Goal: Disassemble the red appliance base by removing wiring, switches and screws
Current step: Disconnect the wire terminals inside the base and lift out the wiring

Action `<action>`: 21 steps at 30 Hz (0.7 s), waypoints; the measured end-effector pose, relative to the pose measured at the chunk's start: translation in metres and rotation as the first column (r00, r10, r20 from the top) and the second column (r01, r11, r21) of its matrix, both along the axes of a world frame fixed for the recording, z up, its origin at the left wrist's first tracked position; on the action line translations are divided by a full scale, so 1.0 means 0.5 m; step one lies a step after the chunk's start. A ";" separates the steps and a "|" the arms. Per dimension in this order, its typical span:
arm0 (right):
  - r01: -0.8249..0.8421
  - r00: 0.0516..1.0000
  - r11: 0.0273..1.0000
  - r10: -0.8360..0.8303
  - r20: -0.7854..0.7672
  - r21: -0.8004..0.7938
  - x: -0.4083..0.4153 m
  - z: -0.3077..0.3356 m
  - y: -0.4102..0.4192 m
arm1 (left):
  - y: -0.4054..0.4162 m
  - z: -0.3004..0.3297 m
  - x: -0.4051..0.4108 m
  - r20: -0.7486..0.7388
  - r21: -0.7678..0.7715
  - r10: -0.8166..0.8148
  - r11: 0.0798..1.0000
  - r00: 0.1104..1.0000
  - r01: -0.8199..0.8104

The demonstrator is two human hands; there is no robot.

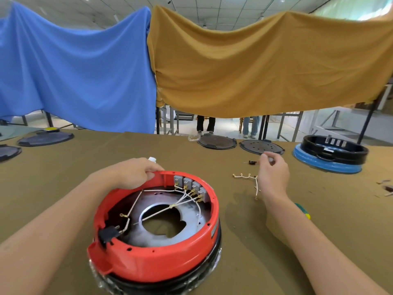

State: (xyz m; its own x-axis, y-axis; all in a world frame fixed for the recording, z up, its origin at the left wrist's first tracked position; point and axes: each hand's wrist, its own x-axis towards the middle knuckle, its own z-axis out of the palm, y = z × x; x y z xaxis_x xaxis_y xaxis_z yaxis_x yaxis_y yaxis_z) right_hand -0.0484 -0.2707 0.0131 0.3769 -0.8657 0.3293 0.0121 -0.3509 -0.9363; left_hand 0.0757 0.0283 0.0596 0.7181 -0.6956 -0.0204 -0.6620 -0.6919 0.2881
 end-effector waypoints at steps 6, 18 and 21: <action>-0.092 0.923 0.959 -0.019 0.385 0.267 -0.014 0.020 0.006 | 0.027 -0.026 0.008 -0.371 -0.381 -0.116 0.924 0.921 -0.037; -0.777 0.628 0.628 0.778 0.027 -0.044 -0.019 0.004 0.121 | 0.026 -0.119 -0.005 -0.705 -0.701 -0.434 0.543 0.561 -0.461; -0.826 0.563 0.564 0.824 -0.068 -0.005 -0.016 0.000 0.114 | 0.017 -0.115 -0.016 -0.683 -0.721 -0.408 0.510 0.606 -0.469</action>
